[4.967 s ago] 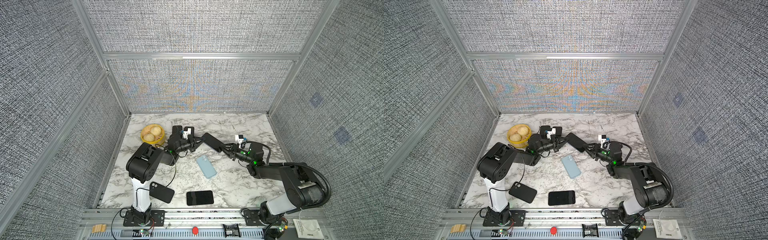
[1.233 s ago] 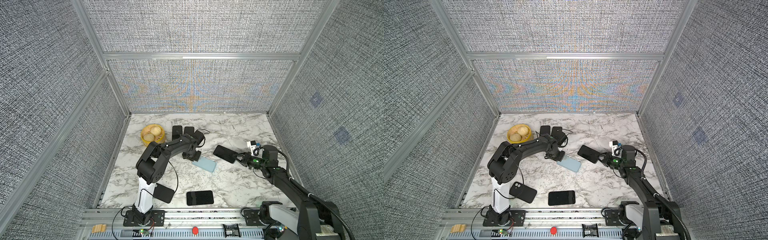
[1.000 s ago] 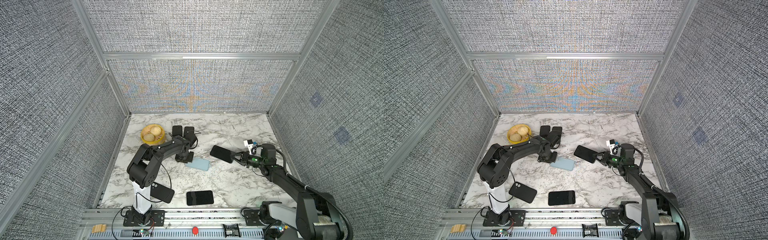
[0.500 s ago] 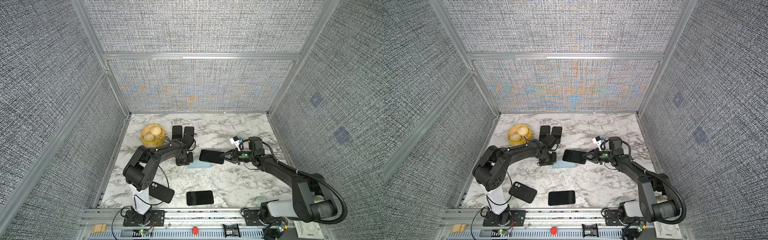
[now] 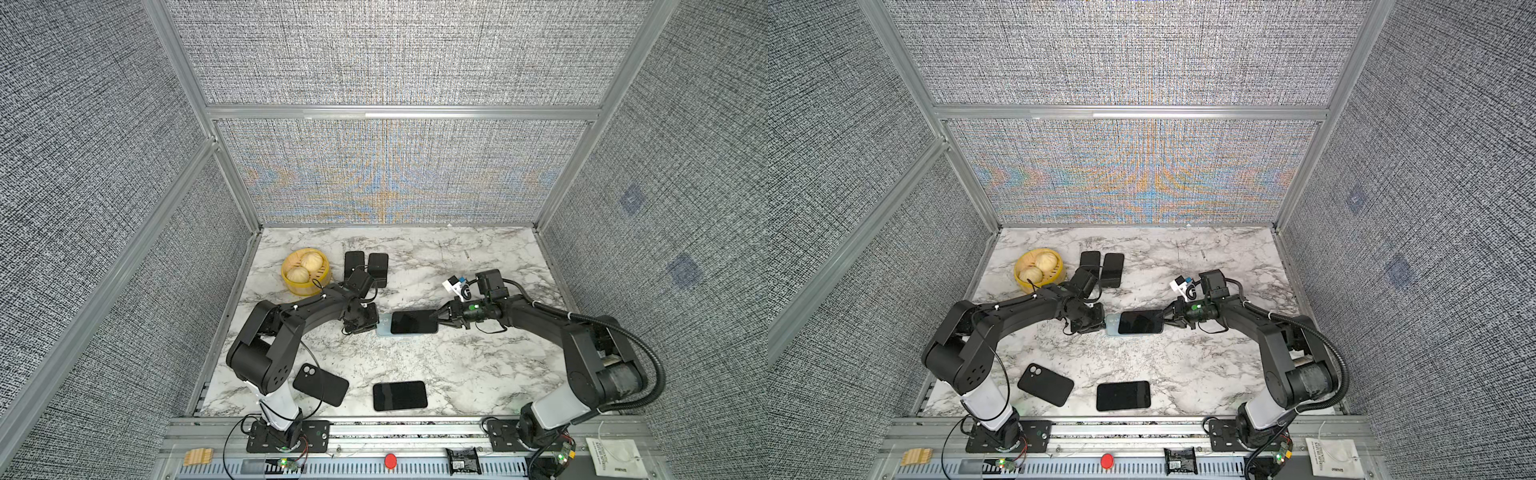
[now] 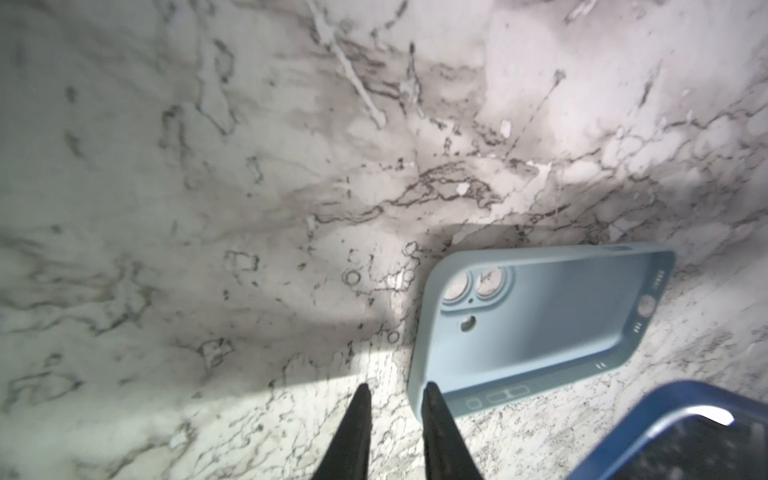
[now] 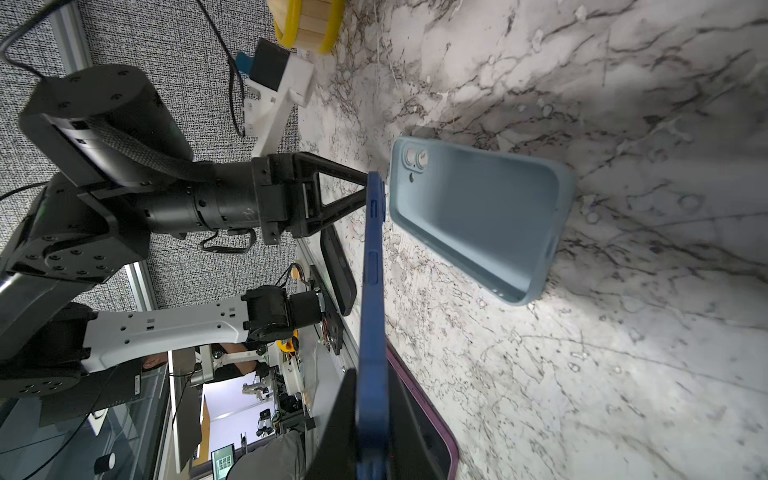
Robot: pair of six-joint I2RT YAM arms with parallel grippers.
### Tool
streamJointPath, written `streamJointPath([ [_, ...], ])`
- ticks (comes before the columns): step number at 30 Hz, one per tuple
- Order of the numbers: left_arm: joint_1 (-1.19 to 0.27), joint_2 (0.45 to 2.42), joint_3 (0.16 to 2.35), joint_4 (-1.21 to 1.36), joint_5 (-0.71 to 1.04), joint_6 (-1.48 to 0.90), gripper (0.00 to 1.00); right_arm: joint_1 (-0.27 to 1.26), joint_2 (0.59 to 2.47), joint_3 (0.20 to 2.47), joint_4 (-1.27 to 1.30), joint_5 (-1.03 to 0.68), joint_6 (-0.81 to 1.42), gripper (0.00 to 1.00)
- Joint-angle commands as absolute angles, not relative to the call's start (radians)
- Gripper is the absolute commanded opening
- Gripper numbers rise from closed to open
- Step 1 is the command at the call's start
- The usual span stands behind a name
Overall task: Put the phone into the phone case
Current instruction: 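Lower the black phone with the right gripper onto the case held by left, then press the phone edge into the case with the right gripper while left holds the case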
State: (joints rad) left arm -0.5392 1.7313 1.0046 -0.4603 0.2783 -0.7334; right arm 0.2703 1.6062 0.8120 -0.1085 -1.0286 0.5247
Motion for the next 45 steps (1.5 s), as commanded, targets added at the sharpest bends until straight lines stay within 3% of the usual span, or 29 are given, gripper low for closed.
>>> streamJointPath([
  [1,-0.526,1.732,1.006,-0.394,0.348,-0.711,0.25,0.272,1.649,0.846,-0.128,-1.071,0.508,0.00],
  [5,-0.515,1.731,1.008,-0.365,0.382,-0.706,0.34,0.276,1.703,0.893,-0.142,-1.079,0.508,0.00],
  [17,-0.471,1.748,0.974,-0.278,0.459,-0.719,0.39,0.308,1.801,0.974,-0.206,-1.071,0.475,0.00],
  [45,-0.470,1.753,0.918,-0.212,0.494,-0.753,0.40,0.331,1.912,1.065,-0.293,-0.984,0.414,0.00],
])
